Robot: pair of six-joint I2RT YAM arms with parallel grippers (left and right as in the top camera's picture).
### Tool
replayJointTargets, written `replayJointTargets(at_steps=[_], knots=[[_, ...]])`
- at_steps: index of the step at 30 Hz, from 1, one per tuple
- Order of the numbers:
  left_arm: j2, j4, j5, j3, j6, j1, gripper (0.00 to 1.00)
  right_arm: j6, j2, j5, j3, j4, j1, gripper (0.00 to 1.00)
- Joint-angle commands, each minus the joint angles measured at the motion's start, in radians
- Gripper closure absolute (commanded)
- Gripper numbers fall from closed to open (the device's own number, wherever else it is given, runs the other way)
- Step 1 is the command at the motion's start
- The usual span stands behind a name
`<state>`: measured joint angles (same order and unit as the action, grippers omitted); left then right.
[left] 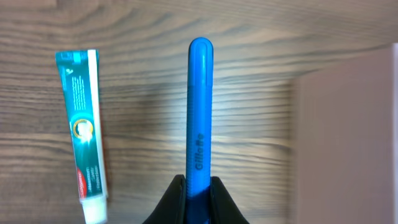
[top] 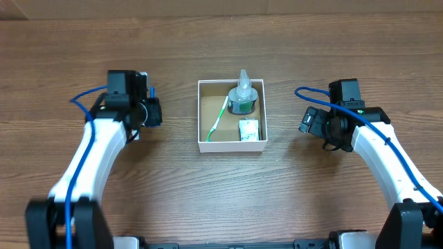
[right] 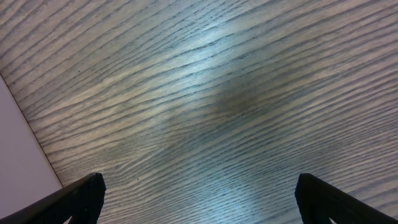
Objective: Pack container
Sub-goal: 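Move the razor with the left gripper into the box and release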
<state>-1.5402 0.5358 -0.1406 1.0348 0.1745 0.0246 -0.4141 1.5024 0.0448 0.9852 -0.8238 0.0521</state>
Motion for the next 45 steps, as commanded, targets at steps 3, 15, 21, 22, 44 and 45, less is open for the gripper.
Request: replayJointTargets(at_steps=[3, 15, 21, 22, 44, 45], knots=[[0.188, 0.052, -0.162, 0.018, 0.136, 0.066, 0.92, 0.002, -0.010, 0.010, -0.003, 0.004, -0.005, 0.00], [0.151, 0.003, -0.014, 0.017, 0.366, 0.430, 0.90, 0.002, -0.010, 0.010, -0.003, 0.004, -0.005, 0.00], [0.104, -0.069, -0.006, 0.017, 0.384, 0.454, 0.86, 0.002, -0.010, 0.010, -0.003, 0.004, -0.005, 0.00], [0.093, -0.083, -0.006, 0.017, 0.383, 0.454, 0.84, 0.002, -0.010, 0.010, -0.003, 0.004, -0.005, 0.00], [0.150, 0.217, 0.151, 0.038, 0.115, -0.116, 0.00, 0.002, -0.010, 0.010, -0.003, 0.004, -0.005, 0.00], [0.139, 0.208, 0.151, 0.034, 0.109, -0.115, 0.00, 0.002, -0.010, 0.010, -0.003, 0.004, -0.005, 0.00]])
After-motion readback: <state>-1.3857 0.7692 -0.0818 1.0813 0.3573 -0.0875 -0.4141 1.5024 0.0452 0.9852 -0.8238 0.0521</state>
